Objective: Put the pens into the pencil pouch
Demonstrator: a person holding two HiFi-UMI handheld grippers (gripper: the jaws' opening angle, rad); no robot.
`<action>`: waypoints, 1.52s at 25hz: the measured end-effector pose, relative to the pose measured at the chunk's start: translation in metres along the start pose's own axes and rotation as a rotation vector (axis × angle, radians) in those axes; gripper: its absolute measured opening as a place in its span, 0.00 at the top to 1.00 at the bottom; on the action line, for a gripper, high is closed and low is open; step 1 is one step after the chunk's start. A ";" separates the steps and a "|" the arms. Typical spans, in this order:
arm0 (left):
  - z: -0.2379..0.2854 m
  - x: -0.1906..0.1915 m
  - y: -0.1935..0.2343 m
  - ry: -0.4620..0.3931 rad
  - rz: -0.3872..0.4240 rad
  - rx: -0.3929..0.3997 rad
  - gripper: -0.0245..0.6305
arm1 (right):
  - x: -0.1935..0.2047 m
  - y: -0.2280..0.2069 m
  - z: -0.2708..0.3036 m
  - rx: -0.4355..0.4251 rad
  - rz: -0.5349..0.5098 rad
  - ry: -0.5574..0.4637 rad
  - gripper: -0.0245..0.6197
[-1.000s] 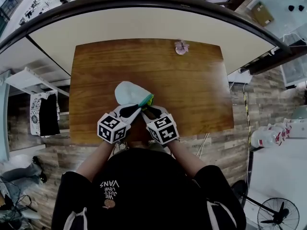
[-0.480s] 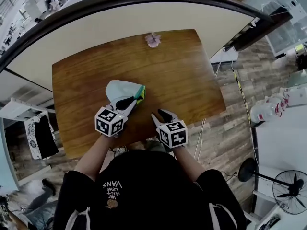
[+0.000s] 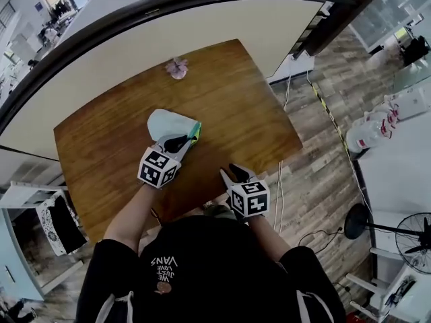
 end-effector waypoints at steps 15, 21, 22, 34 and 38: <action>0.019 0.016 0.003 0.110 0.092 -0.051 0.88 | 0.005 -0.002 -0.006 0.014 0.020 -0.008 0.80; -0.013 0.020 0.010 0.062 0.061 -0.092 0.78 | 0.002 0.020 -0.008 0.028 0.029 -0.045 0.80; -0.021 0.022 0.011 0.053 0.056 -0.097 0.78 | 0.002 0.025 -0.009 0.032 0.029 -0.049 0.80; -0.131 0.043 -0.003 -0.099 0.024 -0.112 0.78 | -0.001 0.092 -0.025 0.126 0.035 -0.180 0.81; -0.162 0.050 -0.013 -0.156 0.004 -0.095 0.78 | 0.004 0.116 -0.032 0.148 0.036 -0.214 0.84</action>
Point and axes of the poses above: the fingertips, and each gripper's own axes: z forward along the fingers, y to its left, x out of its underside, the point moved 4 cm from there along -z, backward along the fingers, and after that the axes turned 9 degrees about y, right-handed, at the moved point
